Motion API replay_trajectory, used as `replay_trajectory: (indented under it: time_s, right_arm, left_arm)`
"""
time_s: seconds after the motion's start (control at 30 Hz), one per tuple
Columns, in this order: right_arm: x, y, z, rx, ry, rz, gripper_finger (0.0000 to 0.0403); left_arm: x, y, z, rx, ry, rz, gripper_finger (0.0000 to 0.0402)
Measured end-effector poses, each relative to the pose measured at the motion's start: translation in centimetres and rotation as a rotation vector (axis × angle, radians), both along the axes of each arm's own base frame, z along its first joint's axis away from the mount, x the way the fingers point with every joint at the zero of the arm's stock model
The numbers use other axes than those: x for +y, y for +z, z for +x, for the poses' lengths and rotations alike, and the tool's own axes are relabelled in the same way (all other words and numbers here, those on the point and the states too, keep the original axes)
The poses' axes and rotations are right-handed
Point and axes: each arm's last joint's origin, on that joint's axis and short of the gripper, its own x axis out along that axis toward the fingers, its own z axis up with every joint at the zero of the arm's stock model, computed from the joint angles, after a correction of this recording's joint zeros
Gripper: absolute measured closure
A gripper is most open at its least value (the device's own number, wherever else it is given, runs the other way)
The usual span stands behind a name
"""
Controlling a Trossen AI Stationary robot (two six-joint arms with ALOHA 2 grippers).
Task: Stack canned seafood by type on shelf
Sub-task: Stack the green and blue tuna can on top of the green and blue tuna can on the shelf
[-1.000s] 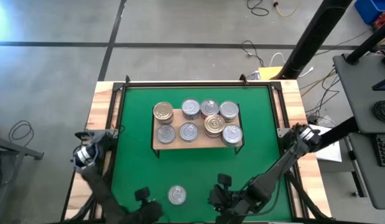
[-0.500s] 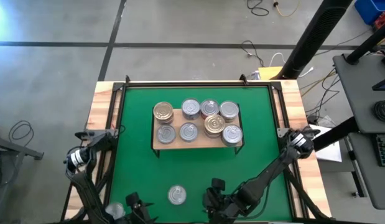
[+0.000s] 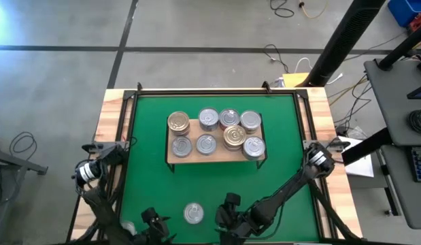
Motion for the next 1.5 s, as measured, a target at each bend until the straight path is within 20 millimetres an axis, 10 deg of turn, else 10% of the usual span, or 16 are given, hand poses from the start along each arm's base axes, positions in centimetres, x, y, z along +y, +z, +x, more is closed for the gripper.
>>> replay_trajectory:
  time_s: [0.9, 1.5]
  right_arm:
    - [-4.3, -7.0, 4.1, -0.026, -0.348, -0.119, 0.0023]
    - [-4.2, -8.0, 5.3, -0.020, -0.196, -0.077, 0.0023]
  left_arm:
    - [4.5, -9.7, 2.4, -0.255, -0.150, 0.164, 0.0020]
    - [5.7, -11.6, 5.9, -0.289, -0.105, 0.265, 0.0008]
